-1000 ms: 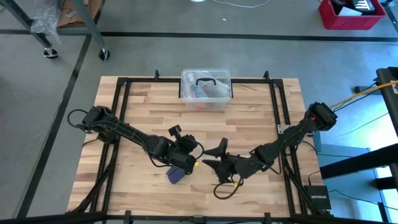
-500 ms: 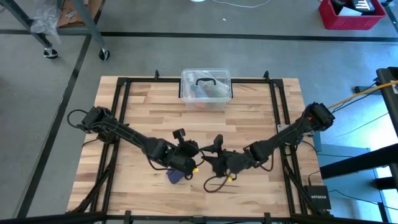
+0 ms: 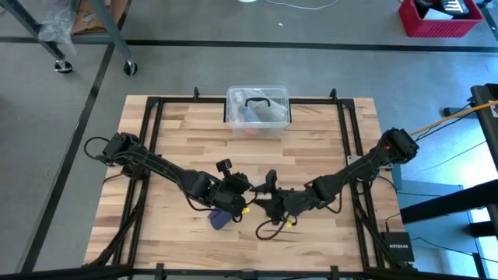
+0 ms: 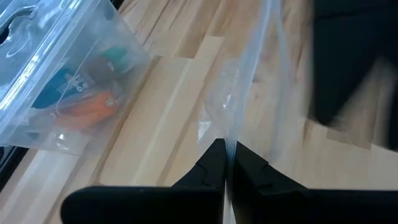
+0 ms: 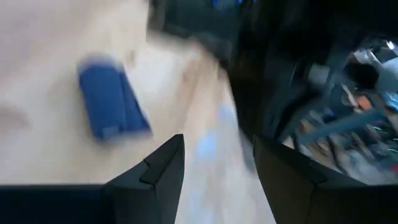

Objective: Roll bandage
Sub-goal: Open the transparent zip bag

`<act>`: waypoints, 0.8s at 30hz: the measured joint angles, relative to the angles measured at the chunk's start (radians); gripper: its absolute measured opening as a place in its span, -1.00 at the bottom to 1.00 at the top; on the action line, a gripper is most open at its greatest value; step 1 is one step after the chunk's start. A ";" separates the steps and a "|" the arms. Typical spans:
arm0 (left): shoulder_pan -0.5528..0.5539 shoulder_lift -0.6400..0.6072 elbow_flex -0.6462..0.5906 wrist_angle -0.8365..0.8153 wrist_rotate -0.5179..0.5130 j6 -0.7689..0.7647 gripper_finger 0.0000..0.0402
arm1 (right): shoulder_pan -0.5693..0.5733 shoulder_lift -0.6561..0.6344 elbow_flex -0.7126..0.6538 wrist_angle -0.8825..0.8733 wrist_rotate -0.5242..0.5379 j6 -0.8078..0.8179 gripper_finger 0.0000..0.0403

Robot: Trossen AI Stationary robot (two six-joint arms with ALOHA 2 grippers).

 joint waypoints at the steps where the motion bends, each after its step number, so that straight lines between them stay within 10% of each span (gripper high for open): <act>1: 0.003 0.000 0.000 -0.001 0.000 0.000 -0.99 | 0.000 0.000 0.000 0.045 -0.027 0.015 -0.05; 24: -0.001 0.011 0.000 0.016 0.000 0.014 -0.99 | -0.047 0.065 0.000 -0.002 0.034 0.040 -0.05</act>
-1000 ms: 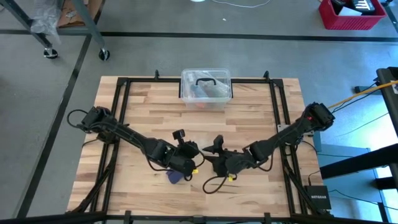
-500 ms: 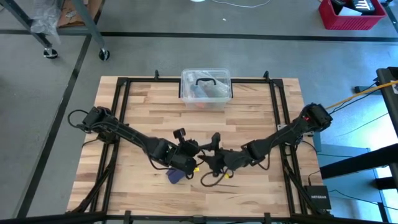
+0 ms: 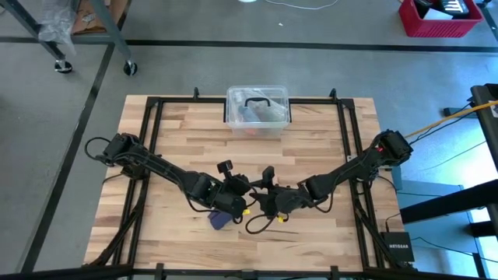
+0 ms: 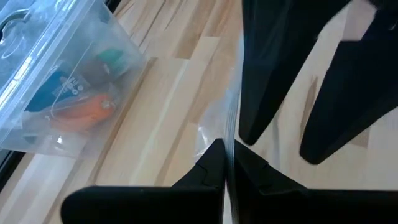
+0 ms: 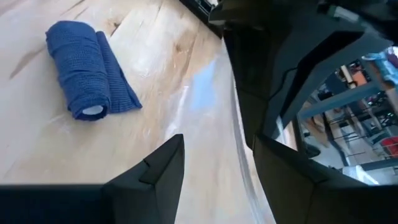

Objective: Roll bandage
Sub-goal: Open the transparent zip bag

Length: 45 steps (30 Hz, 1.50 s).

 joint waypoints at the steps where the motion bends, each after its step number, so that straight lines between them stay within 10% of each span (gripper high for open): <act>1: 0.000 0.000 0.000 0.002 0.000 0.000 -0.99 | 0.000 0.000 0.000 -0.001 -0.003 0.011 -0.05; 45: 0.001 0.001 0.000 0.003 0.000 -0.003 -0.99 | -0.020 0.043 0.063 -0.126 -0.136 0.152 -0.05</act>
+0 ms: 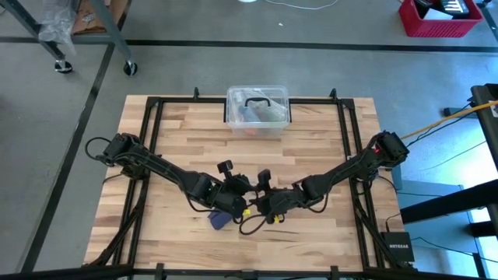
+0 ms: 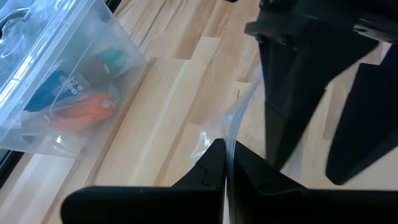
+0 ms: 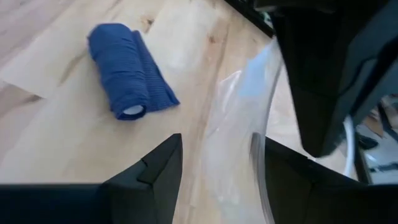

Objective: Roll bandage
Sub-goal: Open the transparent zip bag

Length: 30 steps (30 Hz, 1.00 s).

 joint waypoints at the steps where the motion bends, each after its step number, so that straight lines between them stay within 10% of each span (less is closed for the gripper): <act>1: 0.000 0.000 0.000 -0.001 0.000 0.000 -0.99 | 0.000 0.000 0.000 0.002 -0.009 -0.002 -0.05; 30: -0.012 -0.022 0.000 -0.066 -0.080 -0.080 -0.99 | 0.000 0.000 0.000 -0.021 -0.244 0.021 -0.05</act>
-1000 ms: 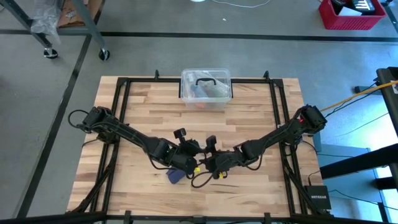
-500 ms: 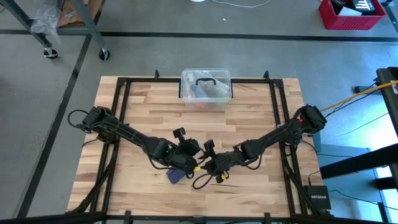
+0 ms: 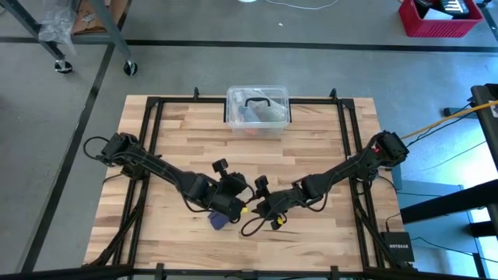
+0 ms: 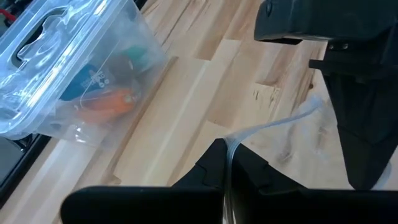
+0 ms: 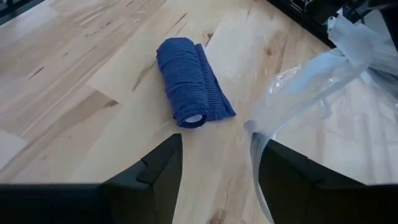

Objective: Roll bandage
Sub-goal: Open the transparent zip bag

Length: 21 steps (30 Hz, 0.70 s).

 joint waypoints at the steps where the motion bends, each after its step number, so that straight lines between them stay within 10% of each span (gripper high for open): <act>1: -0.001 0.000 0.000 0.000 0.000 0.001 -0.99 | 0.000 0.000 0.000 0.000 0.000 0.000 -0.05; 21: -0.004 -0.001 0.000 -0.003 -0.001 0.003 -0.99 | 0.000 0.000 0.000 0.005 0.077 0.029 -0.04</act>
